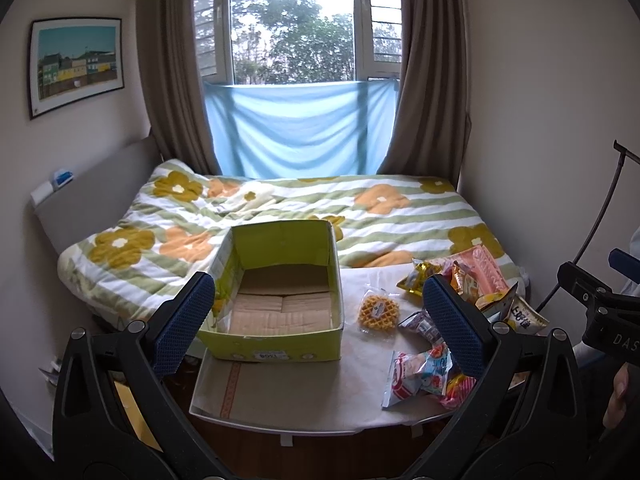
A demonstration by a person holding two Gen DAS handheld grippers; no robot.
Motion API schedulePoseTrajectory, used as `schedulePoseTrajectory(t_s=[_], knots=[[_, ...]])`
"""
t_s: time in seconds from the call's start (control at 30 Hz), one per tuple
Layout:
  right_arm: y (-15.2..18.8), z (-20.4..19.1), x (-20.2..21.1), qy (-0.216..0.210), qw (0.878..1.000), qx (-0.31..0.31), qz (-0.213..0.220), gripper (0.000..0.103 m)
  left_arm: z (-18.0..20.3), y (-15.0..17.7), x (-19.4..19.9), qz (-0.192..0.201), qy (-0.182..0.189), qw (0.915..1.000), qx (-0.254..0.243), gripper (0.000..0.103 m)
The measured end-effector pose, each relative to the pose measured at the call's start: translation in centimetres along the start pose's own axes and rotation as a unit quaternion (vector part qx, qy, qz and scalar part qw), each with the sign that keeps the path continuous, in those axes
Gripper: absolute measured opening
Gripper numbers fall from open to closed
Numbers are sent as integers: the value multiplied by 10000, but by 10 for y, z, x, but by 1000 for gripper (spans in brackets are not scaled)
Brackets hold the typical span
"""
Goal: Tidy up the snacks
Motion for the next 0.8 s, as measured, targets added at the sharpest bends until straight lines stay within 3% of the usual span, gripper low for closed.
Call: schedulePoseTrajectory(t_s=[0.8], knots=[[0, 0, 0, 2, 10000, -5, -8, 103, 5, 3, -5, -41, 28, 10000, 2, 103]])
Point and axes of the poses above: each gripper's, at about its wrist camera, not at the fingertips, and x roughly against the way its jaws point, z to its right, y to its underside, the point moved 9 cm from there along -x, roughly the way its jaws point, and after that the axes turned 13 degrees about z, right-handed, at the moved point
